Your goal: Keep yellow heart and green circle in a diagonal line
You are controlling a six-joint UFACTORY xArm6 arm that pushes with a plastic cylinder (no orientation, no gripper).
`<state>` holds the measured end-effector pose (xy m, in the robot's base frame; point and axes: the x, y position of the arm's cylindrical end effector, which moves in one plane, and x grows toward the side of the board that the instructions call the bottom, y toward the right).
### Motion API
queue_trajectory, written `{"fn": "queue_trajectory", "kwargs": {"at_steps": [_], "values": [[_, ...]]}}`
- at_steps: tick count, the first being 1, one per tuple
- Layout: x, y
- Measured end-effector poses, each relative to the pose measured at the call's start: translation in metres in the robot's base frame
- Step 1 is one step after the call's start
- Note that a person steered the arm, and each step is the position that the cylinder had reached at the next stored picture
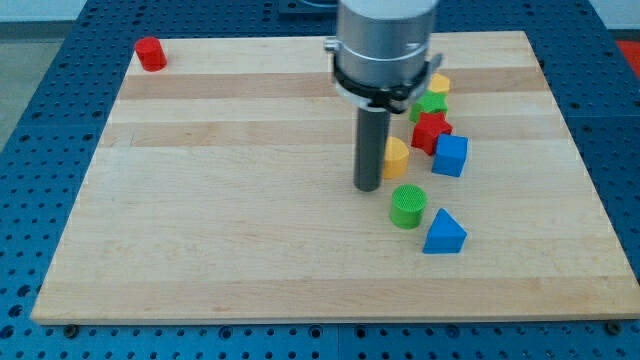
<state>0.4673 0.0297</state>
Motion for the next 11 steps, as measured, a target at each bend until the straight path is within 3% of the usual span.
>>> {"fn": "queue_trajectory", "kwargs": {"at_steps": [2,3,4,6,7,8,9,11], "values": [[0.027,0.038],[0.009,0.068],[-0.02,0.062],[-0.07,-0.009],[-0.082,-0.009],[-0.044,-0.006],[-0.033,-0.025],[-0.095,-0.049]]}}
